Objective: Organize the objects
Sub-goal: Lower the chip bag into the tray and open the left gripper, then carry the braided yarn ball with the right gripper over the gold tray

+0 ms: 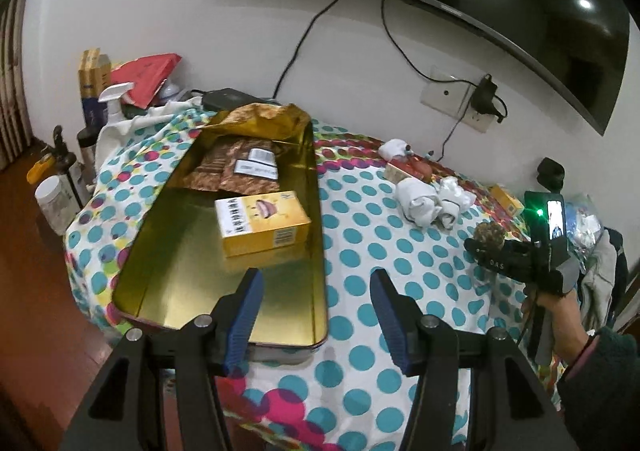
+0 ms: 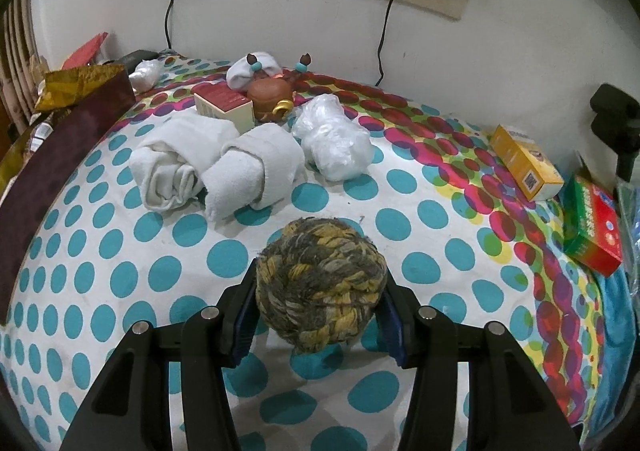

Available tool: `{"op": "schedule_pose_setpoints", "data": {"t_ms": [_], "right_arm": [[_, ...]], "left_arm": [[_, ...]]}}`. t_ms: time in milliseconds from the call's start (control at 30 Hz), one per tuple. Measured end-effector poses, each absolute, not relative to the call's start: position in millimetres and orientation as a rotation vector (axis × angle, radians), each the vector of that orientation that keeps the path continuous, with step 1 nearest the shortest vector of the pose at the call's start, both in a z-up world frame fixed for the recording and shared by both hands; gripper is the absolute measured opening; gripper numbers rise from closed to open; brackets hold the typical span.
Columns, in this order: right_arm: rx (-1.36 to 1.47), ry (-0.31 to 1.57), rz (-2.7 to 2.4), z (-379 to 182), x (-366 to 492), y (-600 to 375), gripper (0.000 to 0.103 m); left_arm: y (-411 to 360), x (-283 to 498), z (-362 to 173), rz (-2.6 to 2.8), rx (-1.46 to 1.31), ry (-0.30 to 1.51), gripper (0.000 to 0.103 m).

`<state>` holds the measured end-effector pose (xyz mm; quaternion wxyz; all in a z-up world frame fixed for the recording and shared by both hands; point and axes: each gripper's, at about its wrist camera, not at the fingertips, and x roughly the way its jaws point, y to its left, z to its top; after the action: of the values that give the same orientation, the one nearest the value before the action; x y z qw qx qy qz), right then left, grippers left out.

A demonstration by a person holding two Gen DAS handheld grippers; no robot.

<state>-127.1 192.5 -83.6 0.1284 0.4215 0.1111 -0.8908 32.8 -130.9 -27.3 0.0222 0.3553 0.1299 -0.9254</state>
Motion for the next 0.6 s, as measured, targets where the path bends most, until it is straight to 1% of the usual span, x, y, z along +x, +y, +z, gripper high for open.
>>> {"op": "schedule_pose_setpoints", "data": {"t_ms": [100,367,500,600], "right_arm": [[1.228,0.317,-2.590,-83.4,-127.0,193.1,0.048],[1.212,0.410,-2.633,-81.9,-122.6,184.6,0.048],[1.250,0.337,-2.646,-79.0,-120.7,183.6,0.048],[1.206,0.364,-2.663,-67.4,-109.5,172.4,0.049]], "left_arm": [[-140.9,42.6,-26.9,-2.854,1.089,0.416,0.057],[-177.0,77.8,-24.0,-2.811,1.071,0.451,0.057],[-203.8,96.9,-19.5,-2.772,1.029,0.492,0.057],[-225.3,110.8,-20.4,-2.746,1.000,0.567,0.057]]}}
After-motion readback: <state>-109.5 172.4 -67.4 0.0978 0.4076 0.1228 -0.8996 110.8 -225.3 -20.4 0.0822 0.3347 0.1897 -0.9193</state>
